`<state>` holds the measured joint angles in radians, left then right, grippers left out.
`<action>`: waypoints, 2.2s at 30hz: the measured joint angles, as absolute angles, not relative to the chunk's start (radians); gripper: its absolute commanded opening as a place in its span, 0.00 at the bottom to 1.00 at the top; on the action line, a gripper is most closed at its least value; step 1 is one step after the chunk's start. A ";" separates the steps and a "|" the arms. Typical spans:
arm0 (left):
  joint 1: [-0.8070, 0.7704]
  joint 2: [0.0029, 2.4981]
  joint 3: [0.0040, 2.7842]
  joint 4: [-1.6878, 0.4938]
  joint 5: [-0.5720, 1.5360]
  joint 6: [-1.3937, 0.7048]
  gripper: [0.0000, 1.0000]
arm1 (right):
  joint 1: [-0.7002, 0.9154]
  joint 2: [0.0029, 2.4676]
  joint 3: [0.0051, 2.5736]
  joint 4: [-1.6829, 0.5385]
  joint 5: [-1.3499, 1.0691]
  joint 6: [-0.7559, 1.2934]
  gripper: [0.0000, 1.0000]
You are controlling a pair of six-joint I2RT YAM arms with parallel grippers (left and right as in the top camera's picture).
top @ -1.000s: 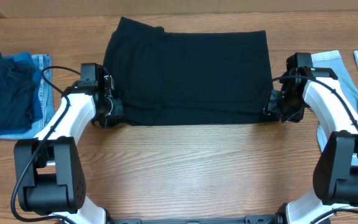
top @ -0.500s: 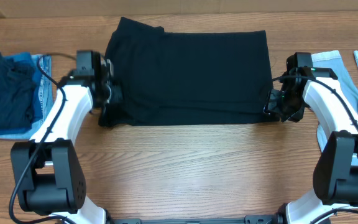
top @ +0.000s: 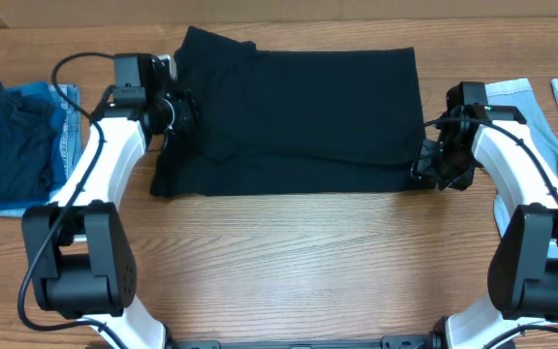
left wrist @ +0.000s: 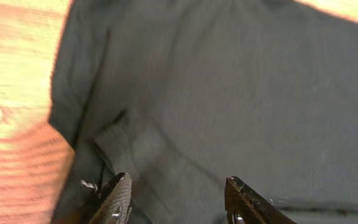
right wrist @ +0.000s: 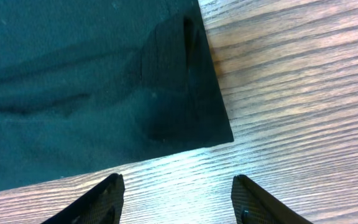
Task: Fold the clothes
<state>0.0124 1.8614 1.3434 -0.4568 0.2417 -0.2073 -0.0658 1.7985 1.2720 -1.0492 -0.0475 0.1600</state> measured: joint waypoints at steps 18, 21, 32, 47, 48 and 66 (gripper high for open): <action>0.012 1.864 1.348 -0.912 0.262 -0.207 0.32 | -0.066 1.814 1.269 -0.971 -0.050 0.145 0.32; 0.012 1.864 1.348 -0.912 0.262 -0.207 0.32 | -0.066 1.843 1.269 -0.931 -0.066 0.136 0.32; 0.012 1.864 1.348 -0.913 0.258 -0.207 0.31 | -0.065 1.927 1.267 -0.690 -0.075 0.138 0.38; 0.012 1.864 1.348 -0.850 0.258 -0.205 0.27 | -0.067 1.958 1.333 -0.789 -0.017 0.206 0.50; 0.012 1.864 1.348 -0.844 0.257 -0.202 0.26 | -0.067 1.946 1.338 -0.815 -0.015 0.203 0.50; 0.012 1.963 1.291 -0.725 0.189 -0.111 0.23 | -0.067 1.948 1.291 -0.775 -0.044 0.130 0.43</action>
